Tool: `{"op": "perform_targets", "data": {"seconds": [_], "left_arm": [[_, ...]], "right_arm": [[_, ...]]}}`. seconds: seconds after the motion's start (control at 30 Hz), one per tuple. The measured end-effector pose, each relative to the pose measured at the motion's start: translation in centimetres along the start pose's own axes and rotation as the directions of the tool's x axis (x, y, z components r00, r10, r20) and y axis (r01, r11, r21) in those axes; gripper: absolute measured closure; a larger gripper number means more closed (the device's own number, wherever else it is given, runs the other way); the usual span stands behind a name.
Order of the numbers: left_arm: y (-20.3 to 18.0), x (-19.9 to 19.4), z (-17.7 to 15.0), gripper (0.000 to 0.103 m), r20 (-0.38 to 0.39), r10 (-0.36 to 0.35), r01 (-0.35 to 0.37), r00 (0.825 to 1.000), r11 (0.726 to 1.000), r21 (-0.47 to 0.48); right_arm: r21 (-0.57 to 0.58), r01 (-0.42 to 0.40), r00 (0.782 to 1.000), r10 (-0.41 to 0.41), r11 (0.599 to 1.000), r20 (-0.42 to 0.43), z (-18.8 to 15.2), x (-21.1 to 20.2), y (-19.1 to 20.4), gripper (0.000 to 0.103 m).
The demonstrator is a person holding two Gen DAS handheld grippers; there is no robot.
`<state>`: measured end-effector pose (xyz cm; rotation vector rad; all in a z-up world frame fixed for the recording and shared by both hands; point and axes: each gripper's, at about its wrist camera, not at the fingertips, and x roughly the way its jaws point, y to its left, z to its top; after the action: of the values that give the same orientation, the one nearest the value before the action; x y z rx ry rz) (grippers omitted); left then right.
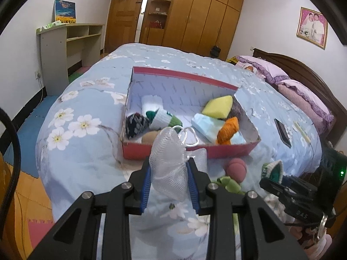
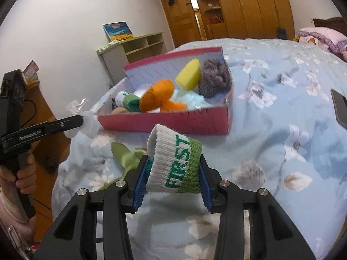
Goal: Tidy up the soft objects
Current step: 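Carry the mesh bag into the box with the left tool while the right tool carries the sock there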
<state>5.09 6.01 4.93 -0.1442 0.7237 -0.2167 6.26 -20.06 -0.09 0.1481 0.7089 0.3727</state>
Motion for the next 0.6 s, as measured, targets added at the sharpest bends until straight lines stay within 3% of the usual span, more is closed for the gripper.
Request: {"op": "perform_targets", "data": {"seconds": [0.33, 0.6], "left_arm": [[-0.3, 1.1, 4.0, 0.071, 0.040, 0.002, -0.002, 0.999, 1.000, 0.005], [-0.7, 2.4, 6.8, 0.071, 0.062, 0.011, -0.012, 0.998, 1.000, 0.019]], "right_arm": [[-0.041, -0.025, 0.999, 0.026, 0.999, 0.029, 3.8, -0.3, 0.6, 0.060], [-0.054, 0.009, 0.998, -0.006, 0.999, 0.055, 6.1, 0.3, -0.1, 0.060]]}}
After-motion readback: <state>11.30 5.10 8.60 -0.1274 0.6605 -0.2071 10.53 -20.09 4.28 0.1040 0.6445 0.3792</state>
